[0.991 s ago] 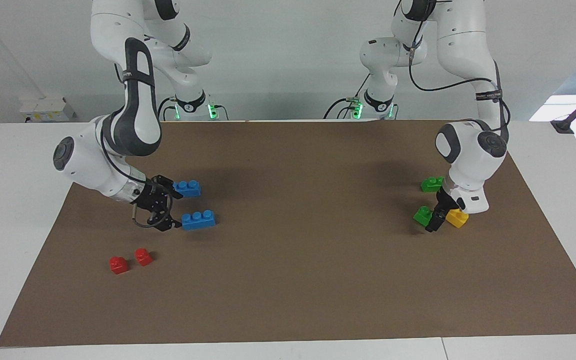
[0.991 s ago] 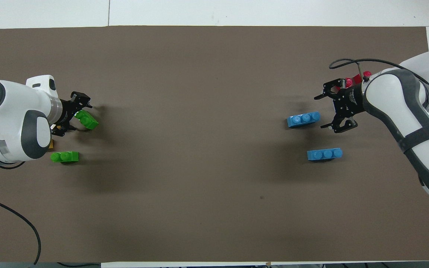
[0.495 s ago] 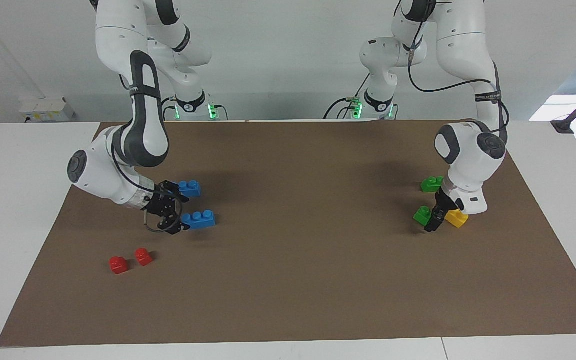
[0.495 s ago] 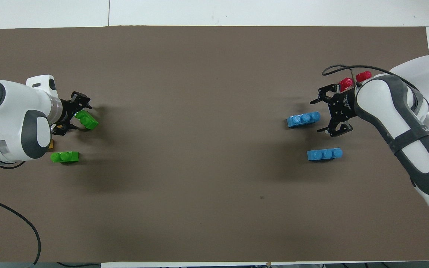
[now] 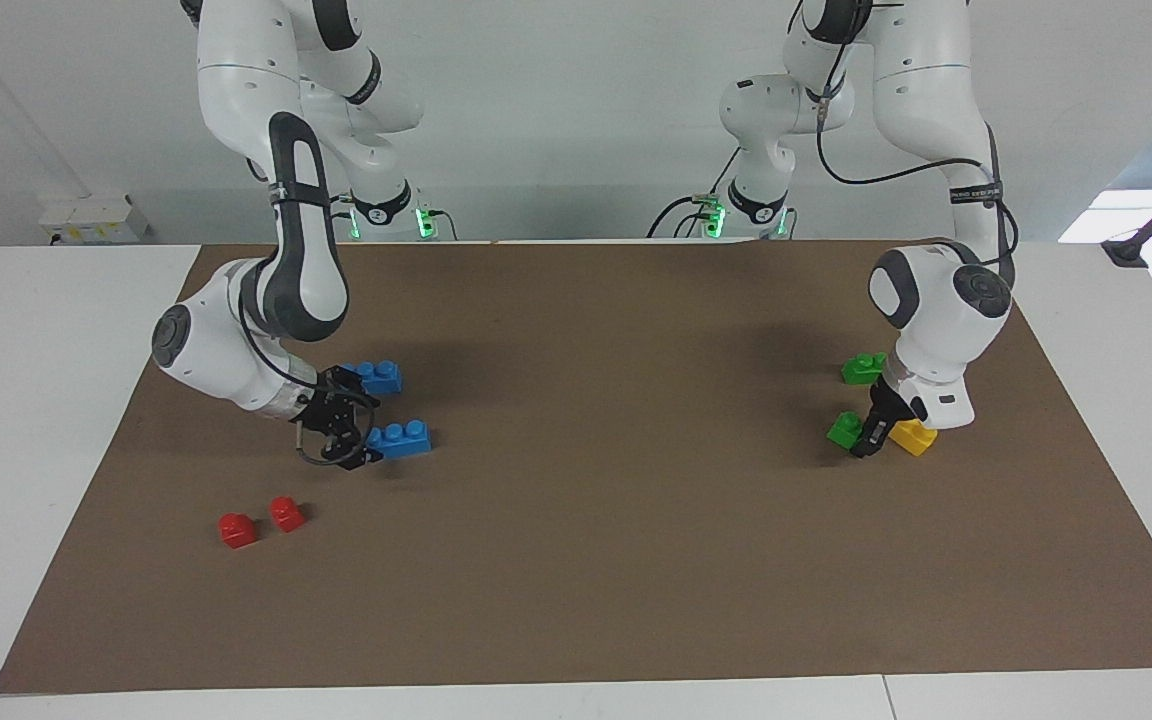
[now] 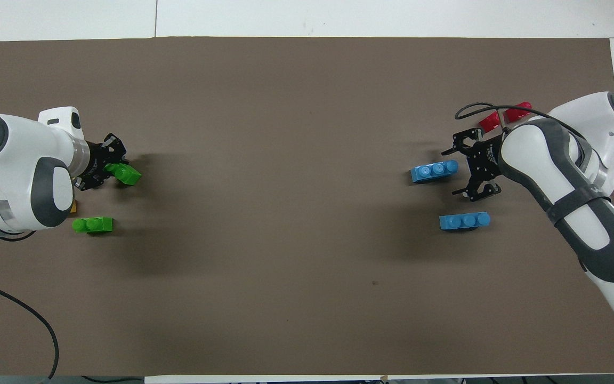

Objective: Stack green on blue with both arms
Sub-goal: 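Grasp the green brick with the left gripper while the right gripper grasps the blue brick, then lift the green brick with the left gripper while the right gripper lifts the blue brick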

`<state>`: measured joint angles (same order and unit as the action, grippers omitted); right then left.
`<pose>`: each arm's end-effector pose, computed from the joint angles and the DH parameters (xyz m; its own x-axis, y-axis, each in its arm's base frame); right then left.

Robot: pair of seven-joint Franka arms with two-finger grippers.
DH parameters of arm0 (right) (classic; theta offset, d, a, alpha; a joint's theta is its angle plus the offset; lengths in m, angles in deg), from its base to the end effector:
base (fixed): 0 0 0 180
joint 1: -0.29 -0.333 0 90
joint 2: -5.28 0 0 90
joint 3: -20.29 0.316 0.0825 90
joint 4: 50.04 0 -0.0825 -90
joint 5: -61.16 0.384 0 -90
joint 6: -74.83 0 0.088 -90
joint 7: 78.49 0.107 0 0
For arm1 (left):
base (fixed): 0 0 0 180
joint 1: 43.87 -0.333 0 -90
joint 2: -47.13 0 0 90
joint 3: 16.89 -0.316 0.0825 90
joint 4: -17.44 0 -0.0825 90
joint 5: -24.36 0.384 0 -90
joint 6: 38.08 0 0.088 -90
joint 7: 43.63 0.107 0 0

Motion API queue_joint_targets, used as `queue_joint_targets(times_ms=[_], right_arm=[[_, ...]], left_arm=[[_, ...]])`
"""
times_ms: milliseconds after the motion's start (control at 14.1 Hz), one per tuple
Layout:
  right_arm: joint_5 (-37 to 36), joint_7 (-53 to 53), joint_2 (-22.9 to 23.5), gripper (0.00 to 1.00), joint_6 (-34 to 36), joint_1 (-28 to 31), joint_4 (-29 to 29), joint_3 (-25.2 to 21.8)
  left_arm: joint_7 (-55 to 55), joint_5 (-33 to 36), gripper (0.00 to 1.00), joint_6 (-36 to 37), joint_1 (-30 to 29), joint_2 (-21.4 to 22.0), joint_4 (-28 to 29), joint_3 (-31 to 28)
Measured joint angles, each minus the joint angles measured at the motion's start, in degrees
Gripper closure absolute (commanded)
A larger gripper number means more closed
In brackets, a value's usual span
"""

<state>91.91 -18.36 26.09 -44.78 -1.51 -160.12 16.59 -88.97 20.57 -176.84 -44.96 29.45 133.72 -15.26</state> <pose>0.6041 0.0069 0.2930 0.1503 -0.8861 -0.4385 -0.9833 -0.1800 0.0268 0.6049 -0.0054 0.3027 0.6730 0.7394 0.0178 0.7348 -0.6711 0.0980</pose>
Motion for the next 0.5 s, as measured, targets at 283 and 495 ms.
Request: queue_joint_targets(times_ms=[283,495], right_arm=[[0.00,-1.26,0.03,0.02,-0.62,0.60,-0.48,-0.09],[2.12,-1.26,0.04,0.03,-2.13,0.46,-0.82,0.03]], left_arm=[[0.13,0.00,1.00,-0.05,0.04,-0.06,-0.38,0.08],[0.06,-0.05,1.00,4.49,0.91,0.05,-4.03,0.30]])
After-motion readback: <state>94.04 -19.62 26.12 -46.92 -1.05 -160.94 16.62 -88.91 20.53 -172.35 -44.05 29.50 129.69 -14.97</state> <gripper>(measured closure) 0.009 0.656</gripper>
